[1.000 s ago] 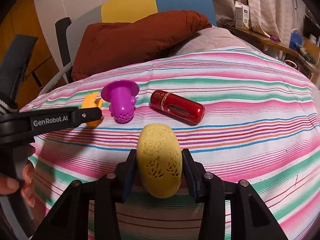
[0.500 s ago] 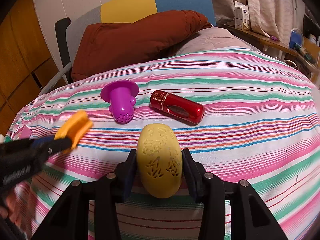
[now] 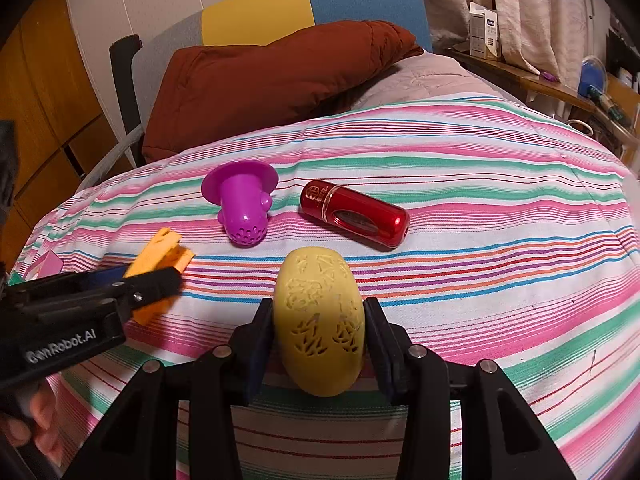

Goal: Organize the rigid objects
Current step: 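Grasp the orange comb with the left gripper while the right holds the yellow soap, then carry the orange comb into the tray and open the left gripper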

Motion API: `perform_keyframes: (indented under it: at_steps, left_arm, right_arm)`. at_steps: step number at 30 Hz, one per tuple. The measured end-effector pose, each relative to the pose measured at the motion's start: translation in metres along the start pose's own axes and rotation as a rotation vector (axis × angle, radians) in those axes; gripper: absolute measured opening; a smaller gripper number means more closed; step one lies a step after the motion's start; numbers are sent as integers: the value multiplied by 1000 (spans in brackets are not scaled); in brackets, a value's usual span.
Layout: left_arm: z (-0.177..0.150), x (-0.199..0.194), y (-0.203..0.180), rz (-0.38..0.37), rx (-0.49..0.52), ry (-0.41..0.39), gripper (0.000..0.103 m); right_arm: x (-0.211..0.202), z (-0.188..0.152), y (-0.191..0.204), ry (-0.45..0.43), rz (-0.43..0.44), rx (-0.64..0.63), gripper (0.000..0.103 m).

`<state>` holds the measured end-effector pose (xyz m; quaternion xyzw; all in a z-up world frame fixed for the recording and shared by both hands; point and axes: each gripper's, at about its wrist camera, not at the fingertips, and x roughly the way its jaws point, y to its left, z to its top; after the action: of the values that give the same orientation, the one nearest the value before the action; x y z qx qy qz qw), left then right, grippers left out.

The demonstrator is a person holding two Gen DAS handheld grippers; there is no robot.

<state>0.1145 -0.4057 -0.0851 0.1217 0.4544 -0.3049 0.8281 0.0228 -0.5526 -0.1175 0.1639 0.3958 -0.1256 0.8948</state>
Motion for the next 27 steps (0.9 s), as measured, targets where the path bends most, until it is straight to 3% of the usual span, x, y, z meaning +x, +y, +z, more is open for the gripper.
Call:
perform_keyframes:
  at_steps: [5,21,27]
  left_arm:
    - [-22,-13,-2,24,74,-23,30]
    - [-98,-78,36,-77,-65,-24,29]
    - [-117,-112,61,-113,-134,-66,29]
  right_arm:
    - [2,1,1,2,-6,-10,45]
    - [1,1,5,6,-40,-44,45]
    - [-3,-2,21,23,-19,-94,44]
